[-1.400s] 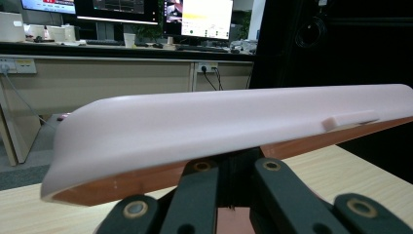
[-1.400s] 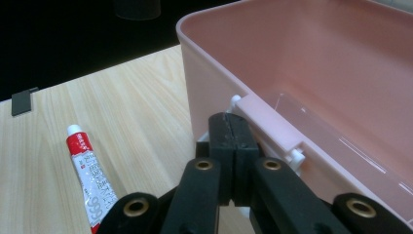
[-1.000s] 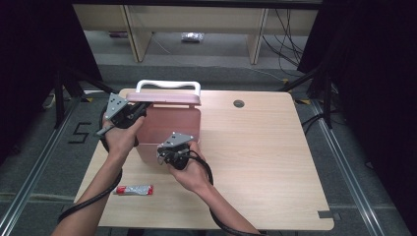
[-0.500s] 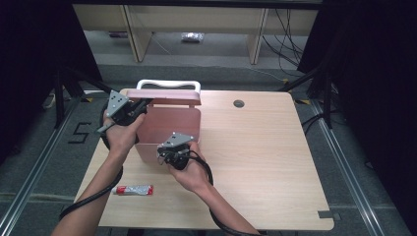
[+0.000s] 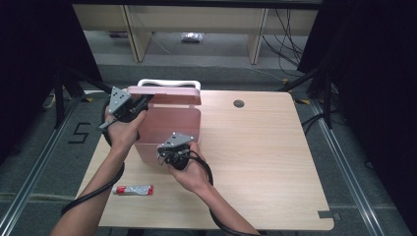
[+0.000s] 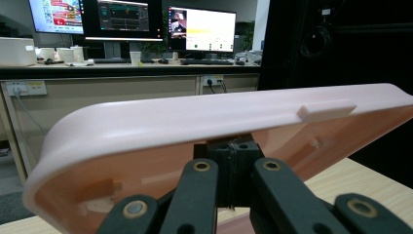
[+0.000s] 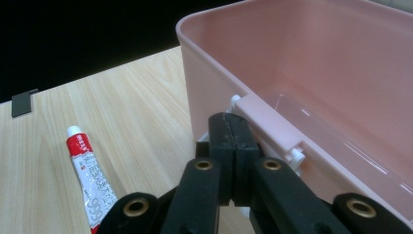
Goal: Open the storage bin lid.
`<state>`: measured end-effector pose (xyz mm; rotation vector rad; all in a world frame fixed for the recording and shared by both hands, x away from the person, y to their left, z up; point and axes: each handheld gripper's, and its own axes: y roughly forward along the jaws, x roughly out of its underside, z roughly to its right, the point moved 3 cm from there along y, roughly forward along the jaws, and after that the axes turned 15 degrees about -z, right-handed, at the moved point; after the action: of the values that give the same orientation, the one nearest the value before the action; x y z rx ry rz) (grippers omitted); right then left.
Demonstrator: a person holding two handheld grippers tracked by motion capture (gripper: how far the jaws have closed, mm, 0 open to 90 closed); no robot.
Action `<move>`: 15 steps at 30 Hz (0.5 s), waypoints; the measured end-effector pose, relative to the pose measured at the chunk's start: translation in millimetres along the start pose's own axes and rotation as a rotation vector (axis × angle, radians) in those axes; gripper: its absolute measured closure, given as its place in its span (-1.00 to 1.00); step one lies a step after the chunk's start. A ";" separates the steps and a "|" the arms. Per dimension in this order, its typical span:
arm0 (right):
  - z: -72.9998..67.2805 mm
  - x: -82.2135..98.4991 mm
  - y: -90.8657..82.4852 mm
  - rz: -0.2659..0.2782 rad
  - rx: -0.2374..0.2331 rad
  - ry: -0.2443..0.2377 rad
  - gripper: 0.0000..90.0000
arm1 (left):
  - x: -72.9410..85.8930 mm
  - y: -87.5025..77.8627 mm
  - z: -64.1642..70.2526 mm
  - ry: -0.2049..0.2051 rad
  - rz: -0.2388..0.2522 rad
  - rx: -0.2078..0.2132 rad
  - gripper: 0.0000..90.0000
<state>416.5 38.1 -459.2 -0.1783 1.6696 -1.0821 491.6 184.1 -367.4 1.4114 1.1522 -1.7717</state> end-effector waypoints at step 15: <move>-0.4 0.5 -0.6 -0.002 -0.003 0.015 1.00 | -3.5 5.9 -0.9 -0.001 0.002 -0.008 0.99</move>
<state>415.7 37.7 -459.1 -0.1745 1.6847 -1.0844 498.0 182.1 -365.7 1.4070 1.1556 -1.7642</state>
